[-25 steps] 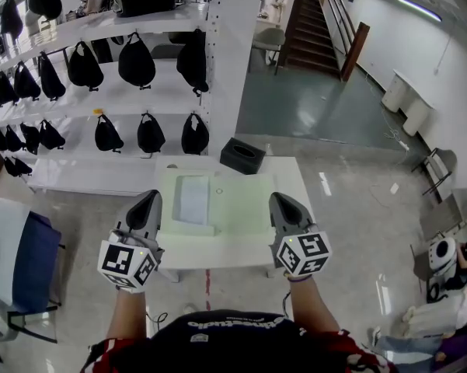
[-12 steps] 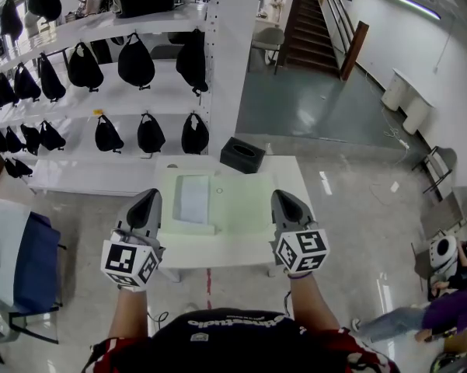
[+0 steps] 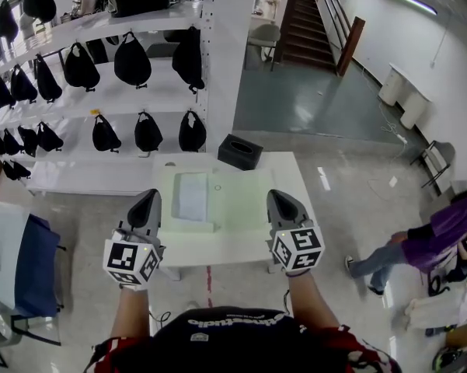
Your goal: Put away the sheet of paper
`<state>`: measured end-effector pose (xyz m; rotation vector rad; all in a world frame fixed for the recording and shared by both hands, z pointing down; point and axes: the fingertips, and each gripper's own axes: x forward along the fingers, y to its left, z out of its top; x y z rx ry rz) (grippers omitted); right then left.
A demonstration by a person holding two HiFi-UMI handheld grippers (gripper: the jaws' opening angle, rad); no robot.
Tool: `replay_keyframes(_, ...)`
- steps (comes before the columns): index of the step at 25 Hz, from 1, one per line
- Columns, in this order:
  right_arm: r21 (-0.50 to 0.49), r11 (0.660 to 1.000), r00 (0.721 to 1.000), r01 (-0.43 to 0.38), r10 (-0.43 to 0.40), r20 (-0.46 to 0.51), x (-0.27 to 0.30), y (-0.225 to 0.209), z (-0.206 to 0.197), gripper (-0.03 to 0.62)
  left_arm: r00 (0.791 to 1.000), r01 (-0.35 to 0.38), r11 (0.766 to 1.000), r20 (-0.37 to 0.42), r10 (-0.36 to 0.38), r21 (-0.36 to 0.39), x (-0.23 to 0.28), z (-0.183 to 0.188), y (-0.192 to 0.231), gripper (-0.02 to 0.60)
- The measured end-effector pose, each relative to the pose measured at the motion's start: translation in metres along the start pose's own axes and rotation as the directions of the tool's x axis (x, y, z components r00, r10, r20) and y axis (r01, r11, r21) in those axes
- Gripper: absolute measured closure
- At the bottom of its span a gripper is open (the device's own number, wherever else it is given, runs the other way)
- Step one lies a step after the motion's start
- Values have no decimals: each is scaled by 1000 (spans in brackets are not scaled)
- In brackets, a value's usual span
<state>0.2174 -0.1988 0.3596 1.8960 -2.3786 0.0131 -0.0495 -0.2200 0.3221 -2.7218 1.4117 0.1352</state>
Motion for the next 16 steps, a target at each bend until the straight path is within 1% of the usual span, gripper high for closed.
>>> replay_keyframes(16,1,1000,1000,-6,6,-4,-2,0,0,597,1000,5,1000,1,-5,-17,-2,-3,-1,577)
